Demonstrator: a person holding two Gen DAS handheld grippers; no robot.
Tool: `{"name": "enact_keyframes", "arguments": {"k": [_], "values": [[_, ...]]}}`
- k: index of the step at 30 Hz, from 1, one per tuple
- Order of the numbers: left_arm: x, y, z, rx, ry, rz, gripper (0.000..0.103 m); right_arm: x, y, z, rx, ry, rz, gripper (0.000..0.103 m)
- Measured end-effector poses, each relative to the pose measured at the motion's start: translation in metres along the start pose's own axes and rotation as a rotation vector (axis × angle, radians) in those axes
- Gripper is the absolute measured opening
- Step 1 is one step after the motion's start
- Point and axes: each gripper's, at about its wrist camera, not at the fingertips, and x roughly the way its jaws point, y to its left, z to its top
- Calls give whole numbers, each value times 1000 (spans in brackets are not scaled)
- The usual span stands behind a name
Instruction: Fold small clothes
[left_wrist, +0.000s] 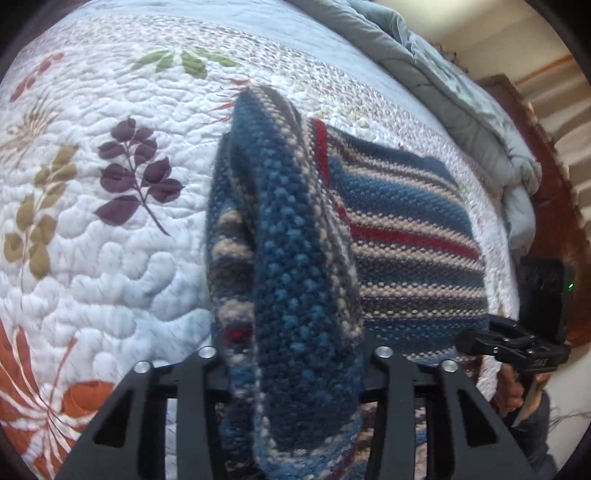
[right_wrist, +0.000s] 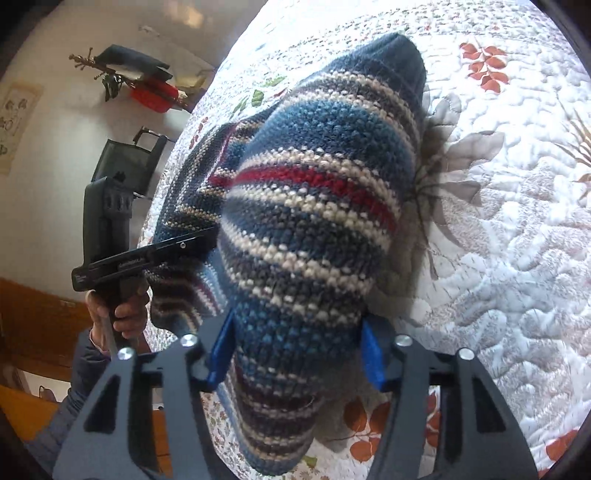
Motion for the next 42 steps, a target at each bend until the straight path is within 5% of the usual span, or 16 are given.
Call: {"name": "enact_keyframes", "arguments": {"k": [9,19,25,30,37,42], "values": [[6,-76,-25,29,-15,-97,36,-77,-9,-25,-38,-71,-52,52],[67,-193,-44,125,-14,-143,36,-167,-103,-76,70,-141,-130,52],[94,-176,-63,97,1,-82,48,-151,-139,-103,80,-153,-82,61],[70,-167,-79,78,-39,-60,59,-160,-142,-125,87,-183,-76,73],[44,-186,-131,179,-107,96,74,-166,-139,-173,132,-178,-22,72],[52,-162,-147,132,-97,124,76,-150,-147,-198,162,-142,-64,58]]}}
